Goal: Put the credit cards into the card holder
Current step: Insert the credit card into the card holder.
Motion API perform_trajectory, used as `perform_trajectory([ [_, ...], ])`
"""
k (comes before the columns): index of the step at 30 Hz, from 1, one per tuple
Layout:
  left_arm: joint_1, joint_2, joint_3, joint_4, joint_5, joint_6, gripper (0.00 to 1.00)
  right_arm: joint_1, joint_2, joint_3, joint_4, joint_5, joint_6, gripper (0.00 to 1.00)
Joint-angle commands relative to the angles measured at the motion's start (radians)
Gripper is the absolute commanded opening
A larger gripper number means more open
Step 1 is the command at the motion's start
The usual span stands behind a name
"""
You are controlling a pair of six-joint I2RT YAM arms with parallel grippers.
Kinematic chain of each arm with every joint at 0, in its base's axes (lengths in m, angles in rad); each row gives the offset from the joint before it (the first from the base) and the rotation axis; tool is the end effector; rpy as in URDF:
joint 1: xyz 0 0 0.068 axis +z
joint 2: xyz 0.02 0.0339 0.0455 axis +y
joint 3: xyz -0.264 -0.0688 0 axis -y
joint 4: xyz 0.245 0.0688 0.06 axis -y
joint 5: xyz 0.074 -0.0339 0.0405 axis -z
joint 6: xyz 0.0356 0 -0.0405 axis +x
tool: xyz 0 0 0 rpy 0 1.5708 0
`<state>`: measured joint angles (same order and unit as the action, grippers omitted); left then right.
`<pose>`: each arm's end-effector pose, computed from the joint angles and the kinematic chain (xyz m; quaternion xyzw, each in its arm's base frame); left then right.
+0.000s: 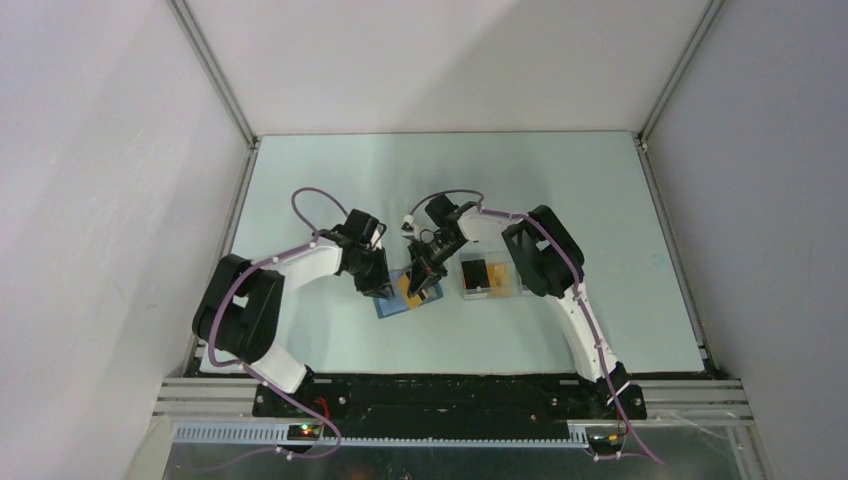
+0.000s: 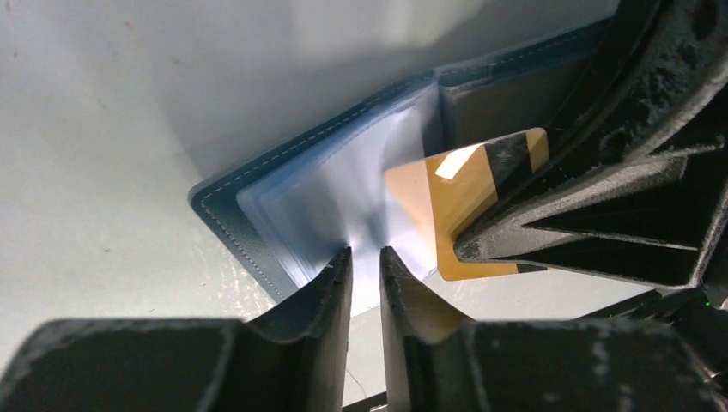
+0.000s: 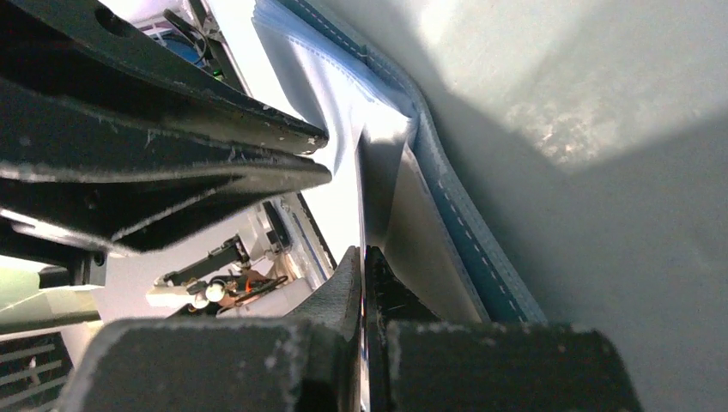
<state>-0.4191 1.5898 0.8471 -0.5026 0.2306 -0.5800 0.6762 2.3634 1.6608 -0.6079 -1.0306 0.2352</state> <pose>0.2532 -0.1217 0.1530 -0.0602 0.9786 -0.1768 0.0869 0.3377 0.3101 0.0971 0.2511 -0.8279 -0.4885 0.1136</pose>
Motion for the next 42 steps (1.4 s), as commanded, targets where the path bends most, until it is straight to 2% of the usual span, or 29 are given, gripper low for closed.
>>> perform_trajectory([
  [1, 0.003, -0.035, -0.003, -0.018, -0.012, 0.048, 0.33, 0.007, 0.006, 0.021, 0.018, -0.013, -0.004, 0.0],
  [3, 0.021, -0.085, -0.012, -0.019, 0.011, 0.036, 0.4, 0.006, -0.005, 0.018, 0.019, 0.009, -0.006, 0.0],
  [5, 0.052, -0.134, -0.028, -0.019, 0.031, 0.025, 0.43, 0.006, -0.017, 0.014, 0.024, 0.027, -0.006, 0.0],
  [9, 0.112, -0.173, -0.059, -0.019, 0.033, 0.031, 0.43, 0.005, -0.043, 0.003, 0.057, 0.064, 0.009, 0.0],
  [14, 0.14, -0.125, -0.076, -0.054, -0.042, 0.043, 0.36, 0.007, -0.044, 0.008, 0.069, 0.07, 0.024, 0.0],
  [24, 0.139, -0.016, -0.033, -0.048, -0.075, 0.072, 0.26, 0.008, -0.072, -0.026, 0.136, 0.108, 0.065, 0.0],
  [34, 0.127, 0.033, -0.02, -0.048, -0.085, 0.085, 0.18, 0.012, -0.096, -0.059, 0.217, 0.141, 0.103, 0.0],
  [42, 0.116, 0.04, -0.013, -0.047, -0.078, 0.081, 0.16, 0.02, -0.107, -0.123, 0.332, 0.14, 0.154, 0.0],
])
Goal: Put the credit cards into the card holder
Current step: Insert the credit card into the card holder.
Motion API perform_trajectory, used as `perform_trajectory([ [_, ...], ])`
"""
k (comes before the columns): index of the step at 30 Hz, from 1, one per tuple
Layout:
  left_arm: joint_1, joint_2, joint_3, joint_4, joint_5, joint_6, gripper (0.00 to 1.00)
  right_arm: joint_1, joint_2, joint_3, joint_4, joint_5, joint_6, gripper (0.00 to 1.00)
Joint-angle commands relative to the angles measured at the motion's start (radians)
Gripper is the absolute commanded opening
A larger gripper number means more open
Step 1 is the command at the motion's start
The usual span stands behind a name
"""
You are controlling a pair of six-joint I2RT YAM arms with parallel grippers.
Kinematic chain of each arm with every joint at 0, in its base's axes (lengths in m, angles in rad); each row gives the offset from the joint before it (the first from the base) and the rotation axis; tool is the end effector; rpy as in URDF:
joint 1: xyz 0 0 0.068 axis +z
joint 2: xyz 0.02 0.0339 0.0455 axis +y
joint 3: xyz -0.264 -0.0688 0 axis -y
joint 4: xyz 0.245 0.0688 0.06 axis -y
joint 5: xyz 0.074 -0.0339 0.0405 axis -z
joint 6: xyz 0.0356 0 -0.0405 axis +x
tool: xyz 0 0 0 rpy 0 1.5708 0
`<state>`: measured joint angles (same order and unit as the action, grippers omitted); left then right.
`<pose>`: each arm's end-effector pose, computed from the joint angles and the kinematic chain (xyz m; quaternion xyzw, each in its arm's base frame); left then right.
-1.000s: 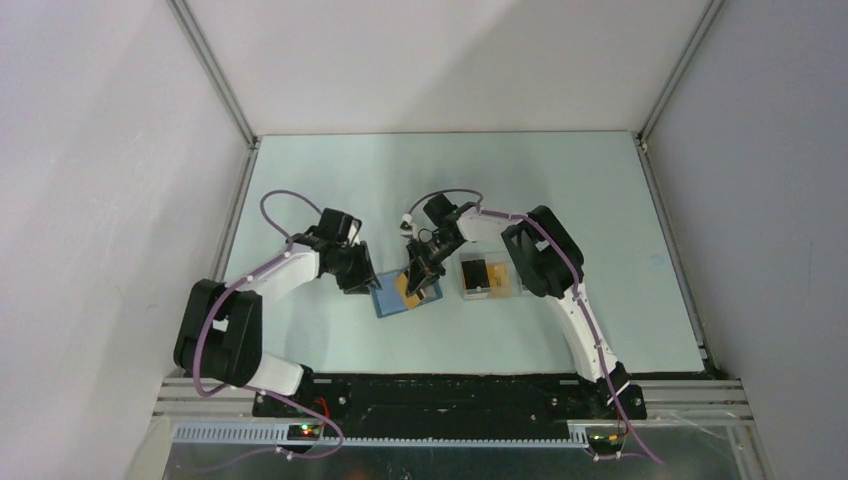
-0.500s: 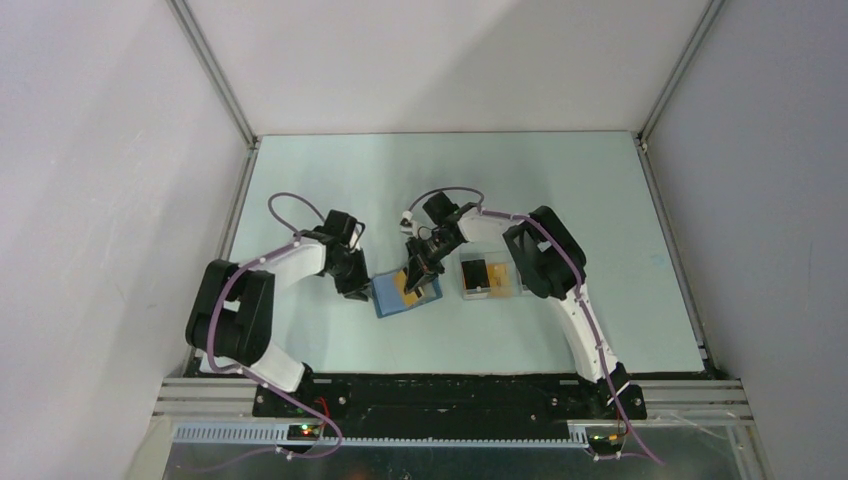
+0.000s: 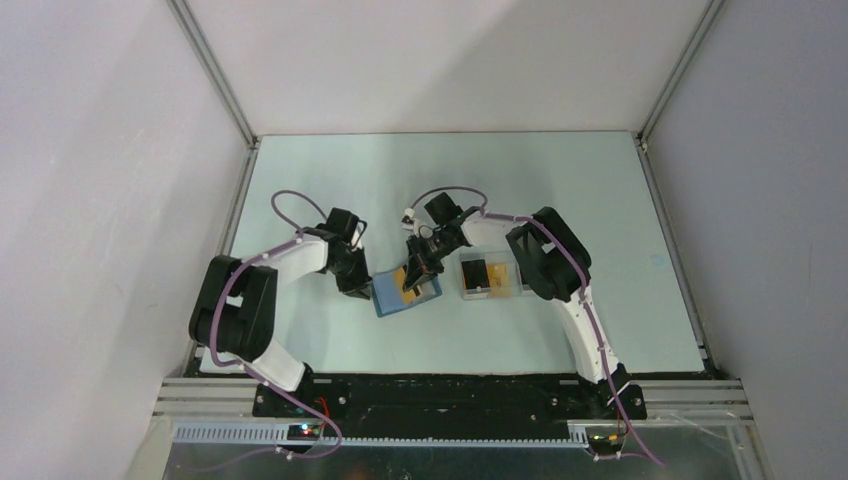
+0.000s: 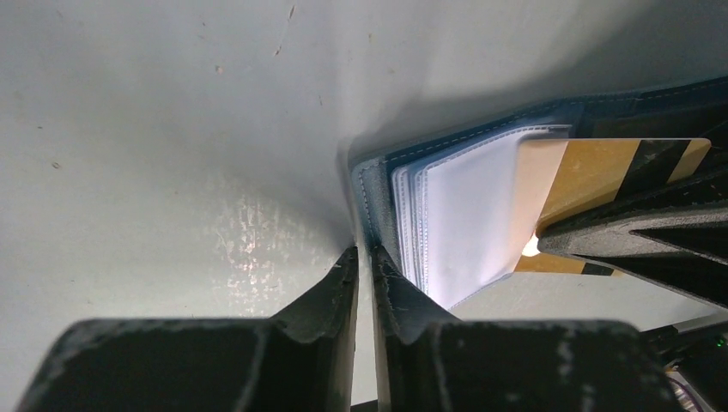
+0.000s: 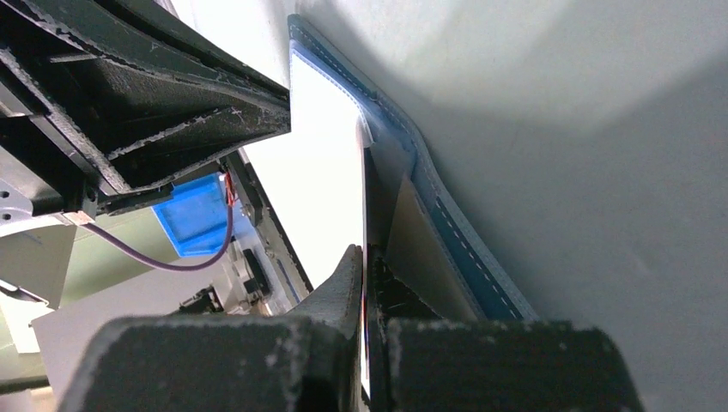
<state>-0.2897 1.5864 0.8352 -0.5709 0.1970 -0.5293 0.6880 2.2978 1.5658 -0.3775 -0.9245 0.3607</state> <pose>0.2577 -0.0841 0.1485 -0.1059 0.9818 -0.1387 0.0744 0.3375 0.3142 0.1062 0.2426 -0.8431 -0.4783 0.0402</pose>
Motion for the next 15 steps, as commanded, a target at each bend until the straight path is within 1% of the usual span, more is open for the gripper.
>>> perform_trajectory([
  [1, -0.016, 0.043, 0.002, 0.021, -0.044, 0.03, 0.16, 0.008, -0.041, -0.037, 0.124, 0.029, 0.044, 0.0],
  [7, -0.026, 0.05, 0.011, 0.021, -0.038, 0.023, 0.15, 0.016, -0.054, -0.105, 0.262, -0.013, 0.142, 0.0],
  [15, -0.037, 0.059, 0.022, 0.021, -0.03, 0.02, 0.13, 0.03, -0.048, -0.134, 0.354, -0.051, 0.205, 0.0],
])
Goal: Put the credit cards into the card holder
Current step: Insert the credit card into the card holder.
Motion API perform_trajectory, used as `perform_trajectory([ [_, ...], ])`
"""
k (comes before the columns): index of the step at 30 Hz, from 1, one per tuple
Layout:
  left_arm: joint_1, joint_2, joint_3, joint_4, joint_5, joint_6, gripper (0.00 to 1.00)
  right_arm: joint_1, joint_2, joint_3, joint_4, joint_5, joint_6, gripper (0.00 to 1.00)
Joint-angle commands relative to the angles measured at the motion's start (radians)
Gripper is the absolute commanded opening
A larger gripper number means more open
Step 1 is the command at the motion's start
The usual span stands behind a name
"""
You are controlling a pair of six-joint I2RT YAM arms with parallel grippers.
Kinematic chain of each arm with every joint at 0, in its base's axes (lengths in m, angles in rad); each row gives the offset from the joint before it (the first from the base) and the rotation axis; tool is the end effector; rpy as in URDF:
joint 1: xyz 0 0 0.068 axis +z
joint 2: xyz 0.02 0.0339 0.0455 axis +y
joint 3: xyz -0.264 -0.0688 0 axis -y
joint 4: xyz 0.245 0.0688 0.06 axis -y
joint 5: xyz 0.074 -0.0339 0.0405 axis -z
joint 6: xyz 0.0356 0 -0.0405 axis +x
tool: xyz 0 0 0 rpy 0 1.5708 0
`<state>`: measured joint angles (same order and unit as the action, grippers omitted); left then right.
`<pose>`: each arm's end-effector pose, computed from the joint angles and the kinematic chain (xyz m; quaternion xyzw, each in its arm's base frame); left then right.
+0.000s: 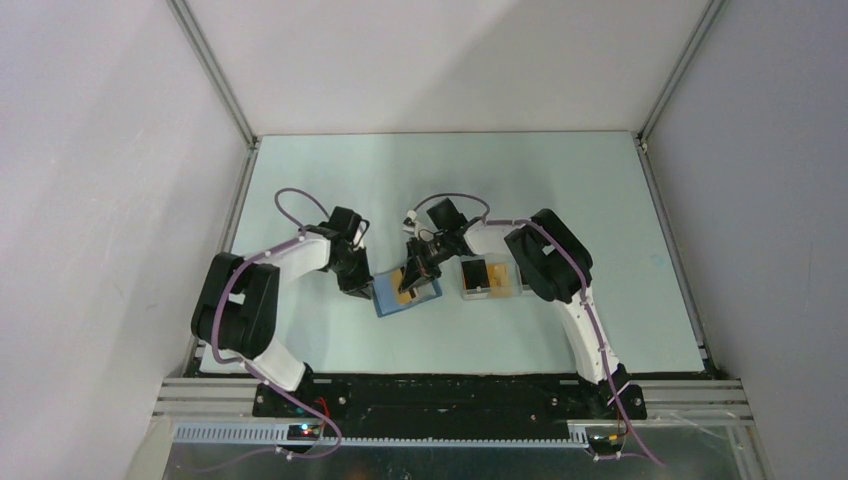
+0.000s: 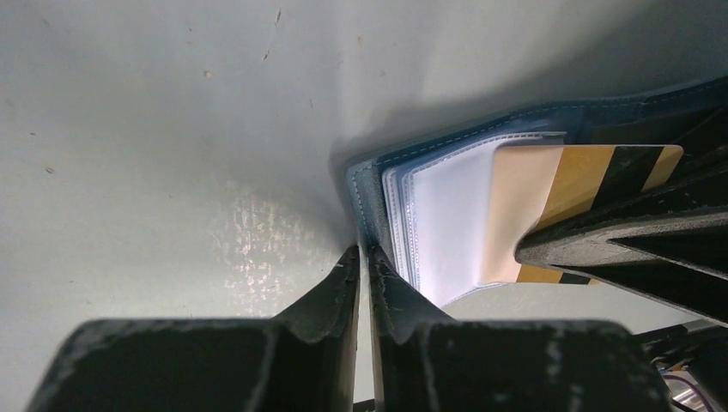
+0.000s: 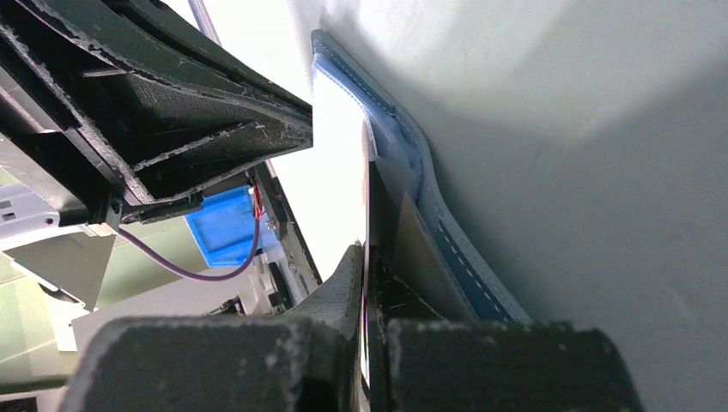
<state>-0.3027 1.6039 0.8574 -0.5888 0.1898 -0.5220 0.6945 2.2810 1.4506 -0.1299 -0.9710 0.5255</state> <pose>0.2603 -0.0883 0.1491 -0.0971 0.9839 -0.1331 0.0694 0.3313 0.3142 0.0962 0.2109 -0.8287 -0.5171 0.0371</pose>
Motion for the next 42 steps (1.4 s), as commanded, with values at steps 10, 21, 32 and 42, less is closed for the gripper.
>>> perform_trajectory([
  [10, -0.03, 0.043, -0.002, 0.039, -0.031, 0.013, 0.13, 0.039, -0.103, -0.023, -0.045, 0.177, -0.051, 0.38],
  [21, -0.029, 0.036, -0.003, 0.038, -0.04, 0.01, 0.13, 0.078, -0.136, 0.124, -0.4, 0.481, -0.159, 0.67],
  [32, -0.029, 0.042, 0.001, 0.038, -0.036, 0.01, 0.13, 0.101, -0.075, 0.147, -0.391, 0.373, -0.203, 0.74],
  [42, -0.029, 0.048, 0.011, 0.037, -0.03, 0.011, 0.13, 0.135, -0.026, 0.223, -0.426, 0.257, -0.227, 0.76],
])
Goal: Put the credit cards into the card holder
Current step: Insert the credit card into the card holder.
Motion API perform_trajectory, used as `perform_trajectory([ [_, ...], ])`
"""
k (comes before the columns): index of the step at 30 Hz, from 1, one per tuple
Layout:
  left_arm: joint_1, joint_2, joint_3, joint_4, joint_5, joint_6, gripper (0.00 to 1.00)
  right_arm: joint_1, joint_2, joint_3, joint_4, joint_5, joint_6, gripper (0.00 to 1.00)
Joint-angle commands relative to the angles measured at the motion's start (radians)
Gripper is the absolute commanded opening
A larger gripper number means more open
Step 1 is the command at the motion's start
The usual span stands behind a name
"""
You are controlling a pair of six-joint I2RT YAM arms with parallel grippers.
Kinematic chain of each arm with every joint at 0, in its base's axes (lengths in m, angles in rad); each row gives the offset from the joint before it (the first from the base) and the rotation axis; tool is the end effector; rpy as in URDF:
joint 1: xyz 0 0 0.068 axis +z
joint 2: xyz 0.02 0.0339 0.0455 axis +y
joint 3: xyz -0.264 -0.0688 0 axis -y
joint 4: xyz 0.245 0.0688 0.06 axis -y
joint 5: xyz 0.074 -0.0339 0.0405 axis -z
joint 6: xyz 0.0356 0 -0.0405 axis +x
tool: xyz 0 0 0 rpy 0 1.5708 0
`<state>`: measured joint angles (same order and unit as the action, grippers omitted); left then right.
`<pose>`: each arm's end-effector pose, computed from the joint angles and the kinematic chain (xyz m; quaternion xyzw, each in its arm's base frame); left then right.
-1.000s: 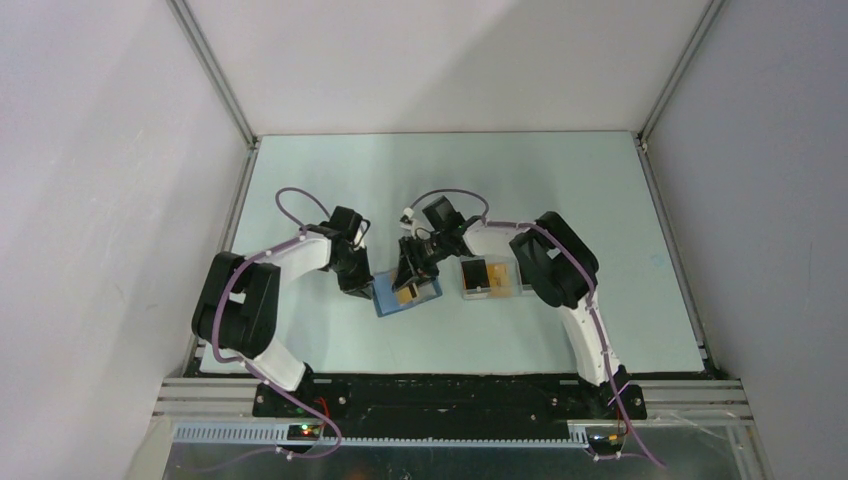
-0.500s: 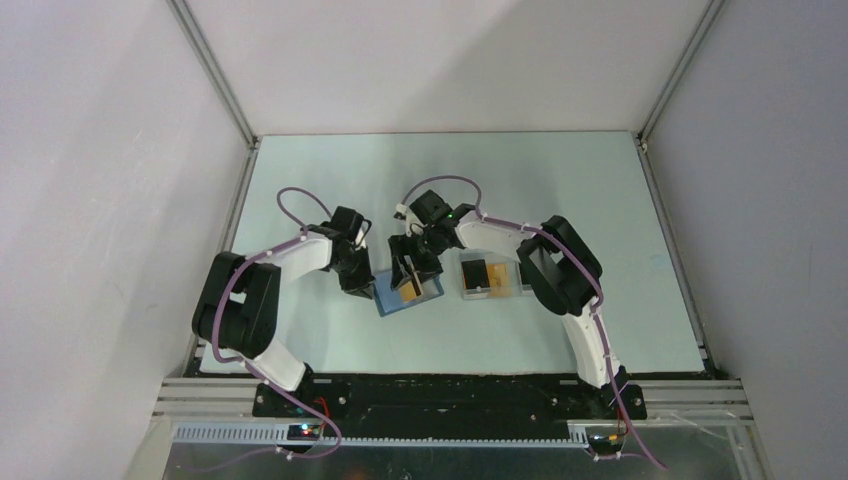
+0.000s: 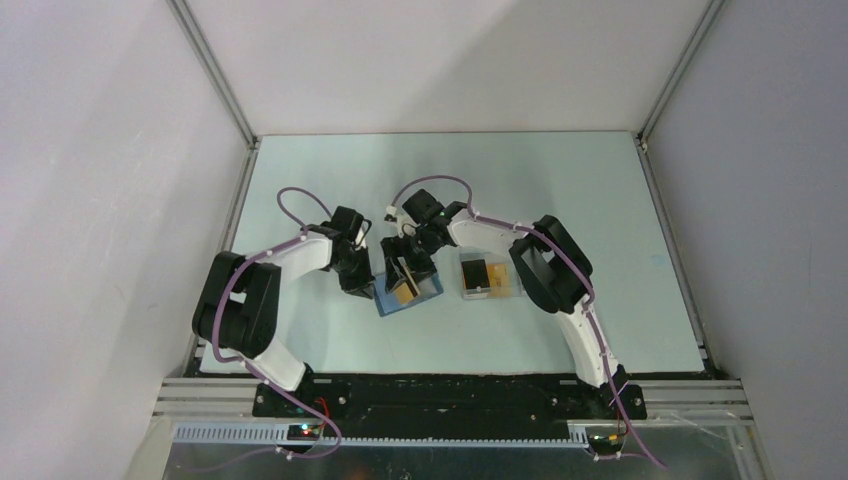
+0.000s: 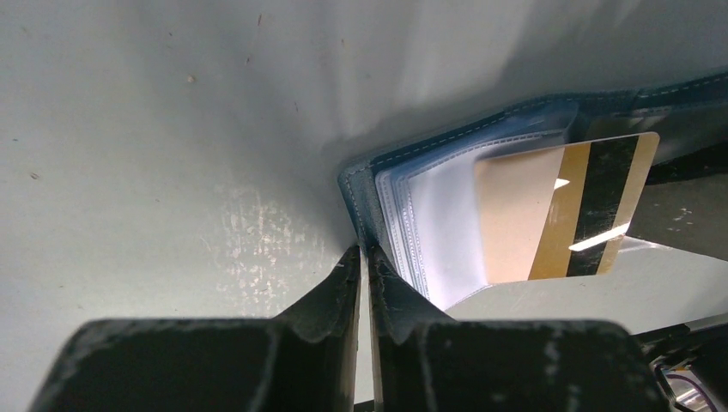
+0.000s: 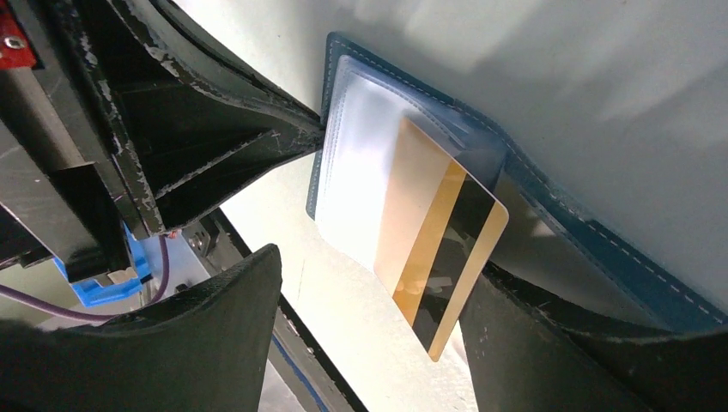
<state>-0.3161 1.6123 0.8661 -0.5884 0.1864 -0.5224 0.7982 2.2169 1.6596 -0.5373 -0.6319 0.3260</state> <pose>0.2613 -0.0924 0.1491 -0.0909 0.9846 -0.1322 0.0695 0.3100 0.3482 0.1543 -0.2873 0.8809 0.3750 0.0288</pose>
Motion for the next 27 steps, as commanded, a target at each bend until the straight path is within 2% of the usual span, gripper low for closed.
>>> perform_trajectory([
  [1, -0.015, 0.039, 0.003, 0.037, -0.028, 0.011, 0.13, 0.032, 0.037, 0.012, -0.01, -0.096, -0.024, 0.76],
  [4, -0.015, 0.038, -0.002, 0.038, -0.029, 0.009, 0.13, 0.028, 0.026, 0.002, -0.025, -0.096, -0.001, 0.76],
  [17, -0.017, 0.031, -0.001, 0.037, -0.035, 0.004, 0.11, 0.025, -0.022, 0.007, -0.196, 0.223, -0.016, 0.82],
  [24, -0.017, 0.031, -0.001, 0.036, -0.03, -0.001, 0.11, 0.051, -0.006, 0.036, -0.246, 0.29, -0.022, 0.83],
  [27, -0.016, 0.034, -0.001, 0.036, -0.024, -0.001, 0.11, 0.059, 0.004, 0.046, -0.241, 0.267, -0.03, 0.84],
])
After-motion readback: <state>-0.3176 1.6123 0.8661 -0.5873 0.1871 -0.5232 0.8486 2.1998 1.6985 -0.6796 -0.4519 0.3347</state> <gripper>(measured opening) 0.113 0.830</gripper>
